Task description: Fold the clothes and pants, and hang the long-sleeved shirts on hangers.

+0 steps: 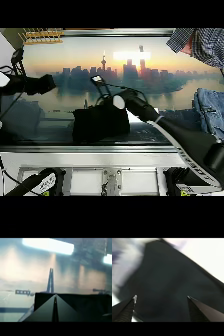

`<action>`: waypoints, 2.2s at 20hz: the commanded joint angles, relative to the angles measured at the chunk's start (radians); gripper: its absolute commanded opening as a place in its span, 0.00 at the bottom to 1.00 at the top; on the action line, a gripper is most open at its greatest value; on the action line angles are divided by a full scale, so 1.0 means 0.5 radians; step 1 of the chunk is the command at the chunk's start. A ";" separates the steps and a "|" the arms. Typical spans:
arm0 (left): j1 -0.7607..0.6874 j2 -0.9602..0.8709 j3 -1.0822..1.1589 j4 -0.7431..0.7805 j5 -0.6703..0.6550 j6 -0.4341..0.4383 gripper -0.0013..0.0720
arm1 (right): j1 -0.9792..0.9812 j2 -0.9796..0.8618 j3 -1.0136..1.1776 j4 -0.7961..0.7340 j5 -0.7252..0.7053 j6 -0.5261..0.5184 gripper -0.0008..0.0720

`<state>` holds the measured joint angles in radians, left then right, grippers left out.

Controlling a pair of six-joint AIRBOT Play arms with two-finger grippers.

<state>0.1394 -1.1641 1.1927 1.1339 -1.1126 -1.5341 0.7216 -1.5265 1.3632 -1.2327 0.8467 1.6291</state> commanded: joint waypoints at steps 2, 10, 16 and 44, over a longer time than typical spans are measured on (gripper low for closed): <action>-0.104 0.183 -0.465 -0.003 0.084 0.066 0.02 | -0.401 0.405 -0.622 -0.254 0.228 0.108 0.99; -0.393 0.259 -0.741 -0.005 0.253 0.071 0.03 | -0.790 0.245 -0.980 0.627 0.064 -0.356 0.99; -0.458 0.259 -0.741 -0.007 0.309 0.071 0.02 | -0.766 -0.019 -0.980 1.262 0.030 -0.746 0.99; -1.070 0.247 -0.740 -0.017 0.656 -0.389 0.02 | -3.262 0.408 0.245 0.371 0.415 -0.368 0.02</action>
<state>-0.3943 -1.0397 0.8223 1.1248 -0.7887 -1.7248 -0.8238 -1.3586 1.4765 -1.0676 1.0672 1.4414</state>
